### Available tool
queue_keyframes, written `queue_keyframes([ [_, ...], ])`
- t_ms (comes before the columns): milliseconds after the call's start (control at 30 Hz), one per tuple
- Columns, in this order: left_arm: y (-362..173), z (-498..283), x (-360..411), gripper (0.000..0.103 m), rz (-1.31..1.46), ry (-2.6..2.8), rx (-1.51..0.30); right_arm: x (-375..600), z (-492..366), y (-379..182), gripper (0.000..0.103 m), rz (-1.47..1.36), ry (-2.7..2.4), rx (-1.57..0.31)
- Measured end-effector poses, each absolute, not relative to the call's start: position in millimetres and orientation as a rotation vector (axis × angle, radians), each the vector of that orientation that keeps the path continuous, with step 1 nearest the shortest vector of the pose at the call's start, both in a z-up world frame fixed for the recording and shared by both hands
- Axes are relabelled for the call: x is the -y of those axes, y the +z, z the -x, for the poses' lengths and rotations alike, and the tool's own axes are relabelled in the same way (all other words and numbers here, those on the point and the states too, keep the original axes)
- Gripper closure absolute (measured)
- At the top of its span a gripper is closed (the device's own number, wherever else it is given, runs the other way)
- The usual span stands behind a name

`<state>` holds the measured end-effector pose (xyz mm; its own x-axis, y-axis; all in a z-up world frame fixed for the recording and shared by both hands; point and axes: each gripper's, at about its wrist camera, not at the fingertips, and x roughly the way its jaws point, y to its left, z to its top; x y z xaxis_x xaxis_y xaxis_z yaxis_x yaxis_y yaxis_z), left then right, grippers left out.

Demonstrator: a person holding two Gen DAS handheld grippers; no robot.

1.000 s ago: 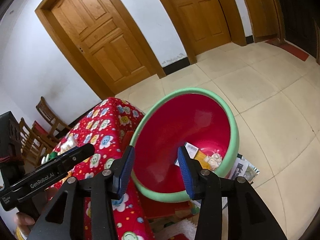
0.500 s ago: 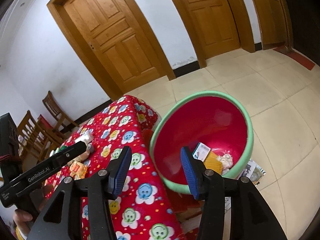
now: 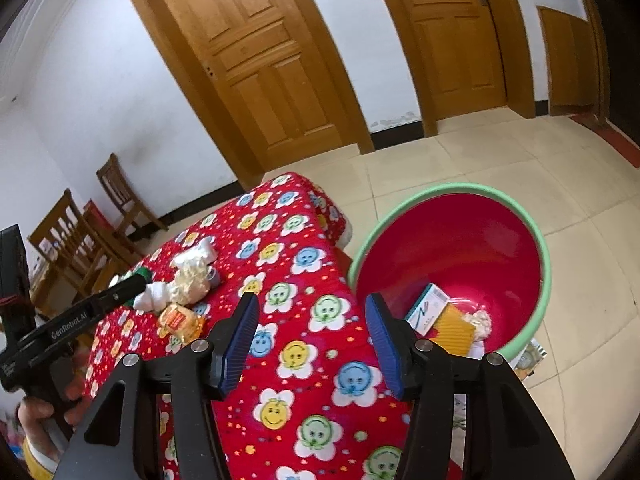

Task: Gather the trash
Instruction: 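Move the left tool to the white tissue bundle and grasp it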

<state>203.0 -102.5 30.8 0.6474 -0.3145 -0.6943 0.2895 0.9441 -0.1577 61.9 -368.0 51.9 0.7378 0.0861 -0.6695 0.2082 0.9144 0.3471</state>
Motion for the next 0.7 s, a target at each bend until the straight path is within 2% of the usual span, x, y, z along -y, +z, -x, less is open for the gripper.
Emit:
queue_keyframes([
  [267, 16, -230, 58, 0.042, 0.053, -0.264, -0.822, 343, -85, 45, 0.046, -0.383, -0.042, -0.785],
  [700, -34, -267, 48, 0.042, 0.108, -0.248, -0.927, 310, -125, 25, 0.046, -0.335, 0.010, -0.854],
])
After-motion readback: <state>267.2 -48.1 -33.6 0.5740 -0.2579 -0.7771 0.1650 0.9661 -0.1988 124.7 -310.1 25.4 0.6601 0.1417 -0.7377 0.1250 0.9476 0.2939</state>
